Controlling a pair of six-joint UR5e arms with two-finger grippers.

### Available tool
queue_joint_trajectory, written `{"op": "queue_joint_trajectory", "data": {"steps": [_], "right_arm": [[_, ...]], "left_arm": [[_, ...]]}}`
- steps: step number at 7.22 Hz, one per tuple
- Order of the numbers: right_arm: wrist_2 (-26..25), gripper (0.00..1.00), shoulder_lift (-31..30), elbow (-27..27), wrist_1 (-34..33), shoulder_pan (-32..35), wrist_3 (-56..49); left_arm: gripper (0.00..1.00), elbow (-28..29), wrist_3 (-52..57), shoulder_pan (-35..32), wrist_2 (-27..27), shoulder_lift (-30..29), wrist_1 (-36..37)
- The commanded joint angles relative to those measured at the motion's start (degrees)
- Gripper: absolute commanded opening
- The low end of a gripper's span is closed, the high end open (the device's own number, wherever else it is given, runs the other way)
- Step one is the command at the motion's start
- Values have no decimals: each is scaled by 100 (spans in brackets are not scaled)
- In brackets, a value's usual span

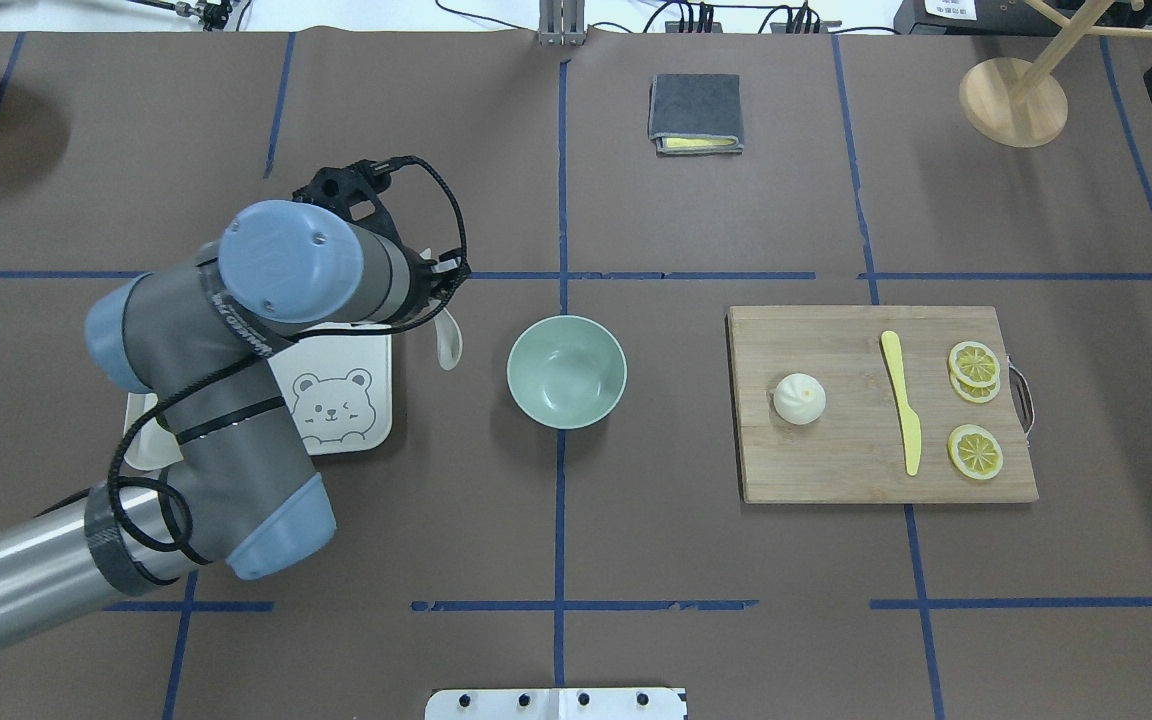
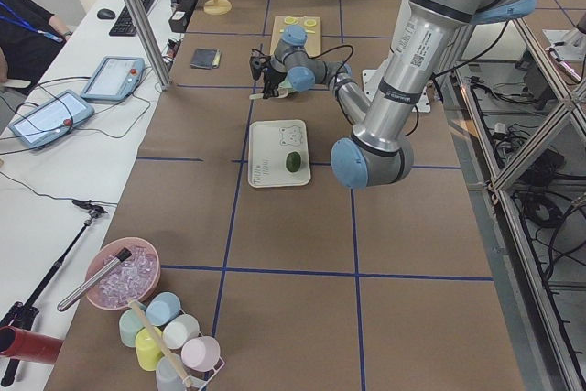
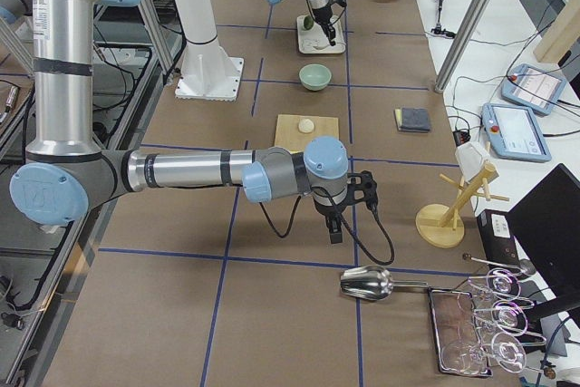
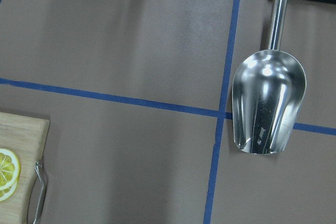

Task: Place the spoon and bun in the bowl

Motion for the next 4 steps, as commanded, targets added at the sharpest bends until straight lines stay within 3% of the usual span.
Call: {"op": "queue_joint_trajectory", "data": {"steps": [1, 4], "right_arm": [[7, 100, 3, 0, 0, -5, 0], [7, 100, -5, 0, 0, -5, 0]], "left_arm": [[0, 585, -906, 458, 377, -838, 776], [0, 1019, -1235, 653, 450, -1300, 912]]}}
